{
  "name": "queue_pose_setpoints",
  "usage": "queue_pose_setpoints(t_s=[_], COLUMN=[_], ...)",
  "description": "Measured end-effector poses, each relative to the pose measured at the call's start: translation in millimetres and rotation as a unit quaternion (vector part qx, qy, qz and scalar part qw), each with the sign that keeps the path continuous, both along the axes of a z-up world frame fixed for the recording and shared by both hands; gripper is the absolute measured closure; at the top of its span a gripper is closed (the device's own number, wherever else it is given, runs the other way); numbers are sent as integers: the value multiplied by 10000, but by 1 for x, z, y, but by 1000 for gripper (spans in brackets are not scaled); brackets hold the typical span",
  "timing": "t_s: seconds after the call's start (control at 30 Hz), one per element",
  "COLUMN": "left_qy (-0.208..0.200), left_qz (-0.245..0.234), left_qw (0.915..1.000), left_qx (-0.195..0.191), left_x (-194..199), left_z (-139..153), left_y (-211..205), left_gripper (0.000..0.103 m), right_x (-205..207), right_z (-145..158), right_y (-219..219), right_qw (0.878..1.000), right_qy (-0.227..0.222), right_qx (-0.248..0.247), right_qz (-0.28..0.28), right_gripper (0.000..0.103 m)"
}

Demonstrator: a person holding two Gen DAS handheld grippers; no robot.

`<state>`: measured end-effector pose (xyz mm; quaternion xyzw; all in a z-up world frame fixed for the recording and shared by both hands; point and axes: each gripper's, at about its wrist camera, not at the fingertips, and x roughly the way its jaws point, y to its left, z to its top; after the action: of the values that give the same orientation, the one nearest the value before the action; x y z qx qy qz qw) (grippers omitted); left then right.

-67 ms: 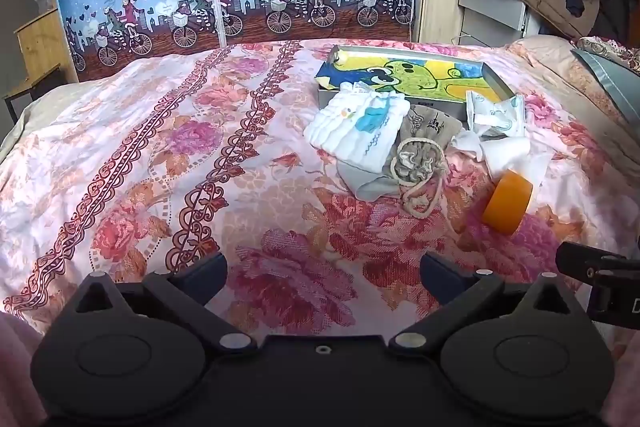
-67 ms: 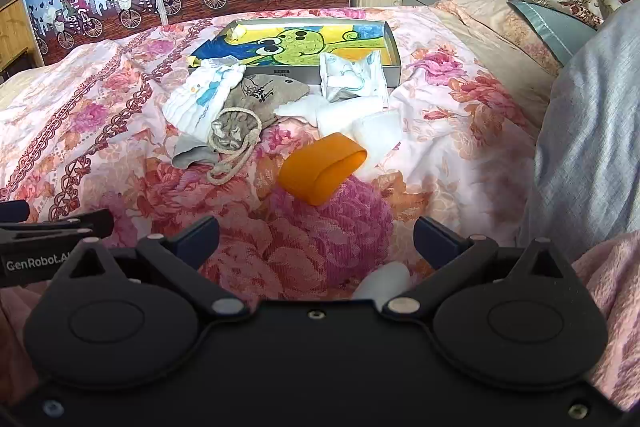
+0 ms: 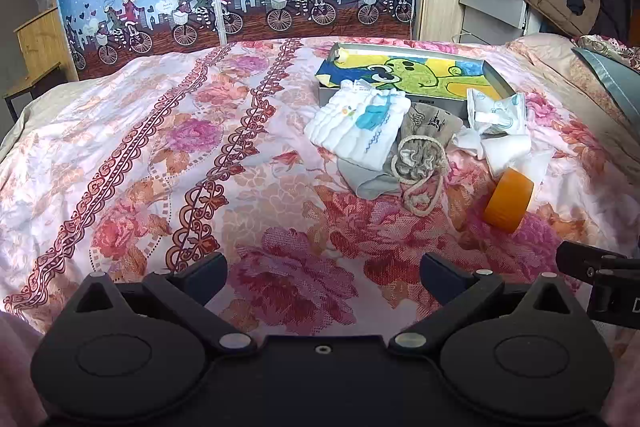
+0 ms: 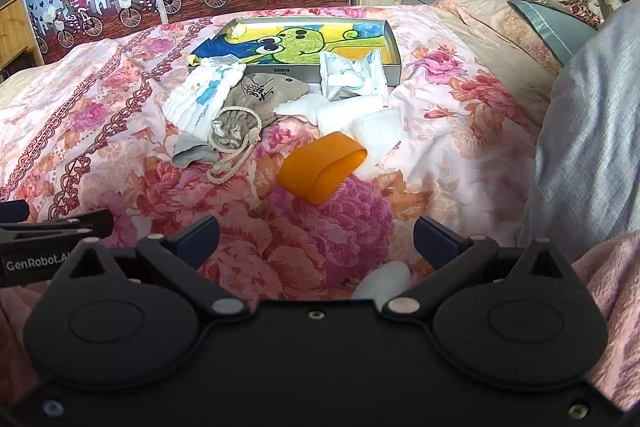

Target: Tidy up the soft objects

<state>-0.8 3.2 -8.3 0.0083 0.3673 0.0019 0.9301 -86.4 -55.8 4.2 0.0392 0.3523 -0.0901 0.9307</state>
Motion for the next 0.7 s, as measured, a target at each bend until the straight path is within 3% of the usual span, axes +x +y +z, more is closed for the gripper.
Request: queue_pose_setpoints(t_s=[0.7], left_qy=[114], left_qz=[32], left_qw=[9999], left_qx=[56], left_x=[3], left_z=[1], left_y=[-2], left_gripper=[1], right_x=[9], right_z=[-4], right_y=[3], right_qw=[9997], right_qy=[224], right_qx=[-20], right_qz=[87], right_gripper=[0])
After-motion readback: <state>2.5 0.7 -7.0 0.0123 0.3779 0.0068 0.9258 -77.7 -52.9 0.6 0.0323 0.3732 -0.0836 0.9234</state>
